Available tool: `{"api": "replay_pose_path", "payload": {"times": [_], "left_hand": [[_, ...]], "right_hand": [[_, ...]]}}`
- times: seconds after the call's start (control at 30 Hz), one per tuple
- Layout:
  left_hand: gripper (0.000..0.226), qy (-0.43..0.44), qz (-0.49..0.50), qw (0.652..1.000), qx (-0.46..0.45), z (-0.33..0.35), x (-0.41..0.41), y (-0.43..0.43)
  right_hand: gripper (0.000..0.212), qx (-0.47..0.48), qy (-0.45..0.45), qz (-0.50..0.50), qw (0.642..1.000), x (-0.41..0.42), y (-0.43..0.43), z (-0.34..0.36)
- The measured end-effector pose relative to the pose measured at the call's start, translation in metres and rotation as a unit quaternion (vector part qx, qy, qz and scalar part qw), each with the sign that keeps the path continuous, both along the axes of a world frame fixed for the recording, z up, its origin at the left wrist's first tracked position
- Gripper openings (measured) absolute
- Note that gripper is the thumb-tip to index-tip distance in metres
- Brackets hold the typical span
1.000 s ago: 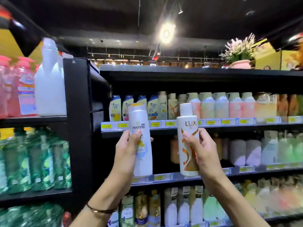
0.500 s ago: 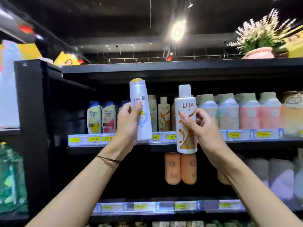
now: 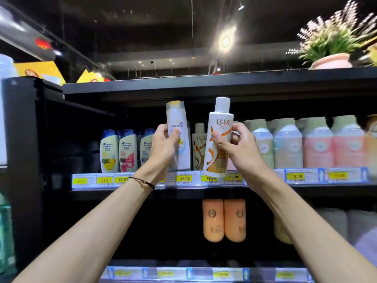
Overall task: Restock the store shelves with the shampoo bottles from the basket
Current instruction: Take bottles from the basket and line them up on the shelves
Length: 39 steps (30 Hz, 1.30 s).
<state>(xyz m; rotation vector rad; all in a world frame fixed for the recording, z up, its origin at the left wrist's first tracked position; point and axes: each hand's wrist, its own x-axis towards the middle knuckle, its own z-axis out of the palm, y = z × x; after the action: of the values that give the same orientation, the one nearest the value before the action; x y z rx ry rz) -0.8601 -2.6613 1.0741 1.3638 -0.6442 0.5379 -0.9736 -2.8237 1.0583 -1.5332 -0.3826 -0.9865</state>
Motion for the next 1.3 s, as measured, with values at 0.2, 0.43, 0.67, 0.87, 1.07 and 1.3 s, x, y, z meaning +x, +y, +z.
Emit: {"api": "replay_pose_path", "payload": {"times": [0.2, 0.43, 0.67, 0.87, 1.07, 1.3], "left_hand": [[0.012, 0.035, 0.001, 0.996, 0.077, -0.01, 0.011, -0.001], [0.019, 0.06, 0.02, 0.987, 0.149, -0.014, 0.018, 0.011], [0.025, 0.061, 0.048, 0.979, 0.187, -0.014, 0.019, 0.009], [0.024, 0.054, 0.04, 0.978, 0.197, -0.016, 0.018, 0.01], [0.026, 0.042, 0.052, 0.974, 0.218, -0.017, 0.016, 0.01], [0.051, 0.02, 0.072, 0.959, 0.274, -0.012, 0.005, 0.026]], "right_hand": [[0.033, -0.043, 0.007, -0.08, 0.996, 0.011, 0.004, 0.012], [0.045, -0.081, 0.012, -0.172, 0.982, 0.025, 0.004, 0.019], [0.039, -0.1, 0.0, -0.172, 0.98, 0.037, 0.01, 0.024], [0.036, -0.12, 0.035, -0.201, 0.972, 0.038, 0.016, 0.03], [0.033, -0.154, 0.081, -0.259, 0.95, 0.051, 0.018, 0.029], [0.033, -0.185, 0.122, -0.301, 0.928, 0.071, 0.019, 0.016]]}}
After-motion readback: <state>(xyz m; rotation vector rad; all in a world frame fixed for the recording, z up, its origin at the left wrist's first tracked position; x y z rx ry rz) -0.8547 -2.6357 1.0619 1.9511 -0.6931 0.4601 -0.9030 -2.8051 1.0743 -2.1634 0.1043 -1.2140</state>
